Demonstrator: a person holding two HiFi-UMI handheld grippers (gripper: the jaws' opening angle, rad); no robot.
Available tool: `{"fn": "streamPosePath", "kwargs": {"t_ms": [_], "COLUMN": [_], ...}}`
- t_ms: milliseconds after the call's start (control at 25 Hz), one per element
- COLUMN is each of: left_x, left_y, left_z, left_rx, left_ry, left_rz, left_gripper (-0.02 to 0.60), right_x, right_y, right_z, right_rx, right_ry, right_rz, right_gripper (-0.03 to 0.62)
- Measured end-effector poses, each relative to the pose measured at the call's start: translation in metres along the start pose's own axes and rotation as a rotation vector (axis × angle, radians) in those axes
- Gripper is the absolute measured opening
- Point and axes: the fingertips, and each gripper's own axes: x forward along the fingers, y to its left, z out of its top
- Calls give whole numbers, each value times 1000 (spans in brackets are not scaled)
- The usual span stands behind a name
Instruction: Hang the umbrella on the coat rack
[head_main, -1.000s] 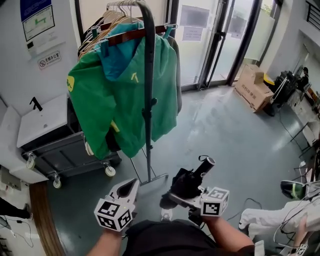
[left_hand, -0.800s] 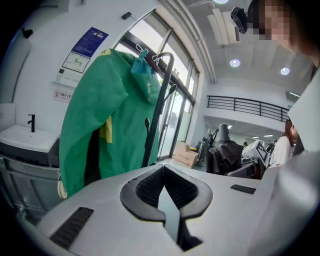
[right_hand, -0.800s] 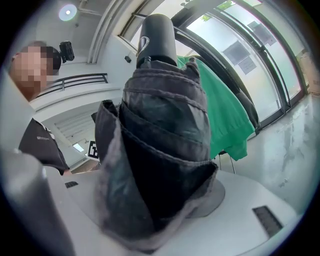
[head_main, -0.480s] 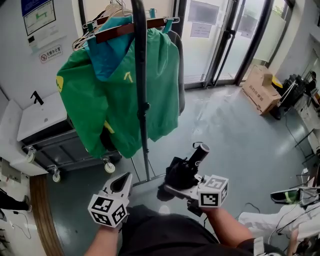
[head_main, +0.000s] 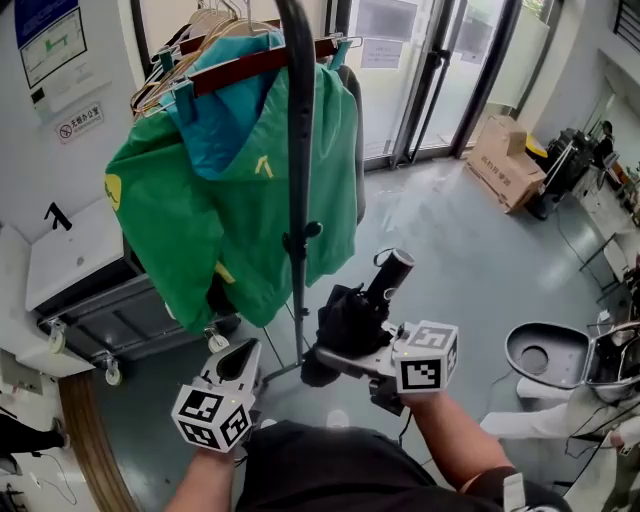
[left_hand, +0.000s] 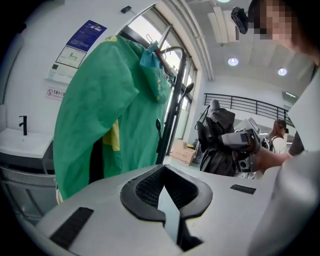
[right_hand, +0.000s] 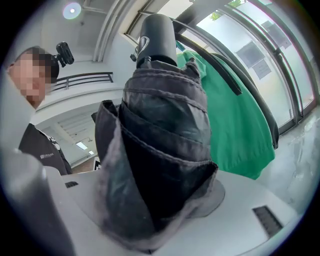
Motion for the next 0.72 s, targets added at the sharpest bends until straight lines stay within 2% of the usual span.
{"fn": "streamPosePath", "kwargs": {"t_ms": [360, 720], "left_x": [-13, -19], "left_y": [35, 46], "left_z": [-3, -1], "left_rx": [-7, -12], "left_ry": [24, 16], "left_rz": [-39, -63], "left_gripper": [15, 15], "right_x": [39, 64], "right_y": [37, 58], "right_z": [50, 62], "right_rx": [-107, -182], "right_ry": [-26, -2], "right_rz": [47, 67], "right_gripper": [250, 250]}}
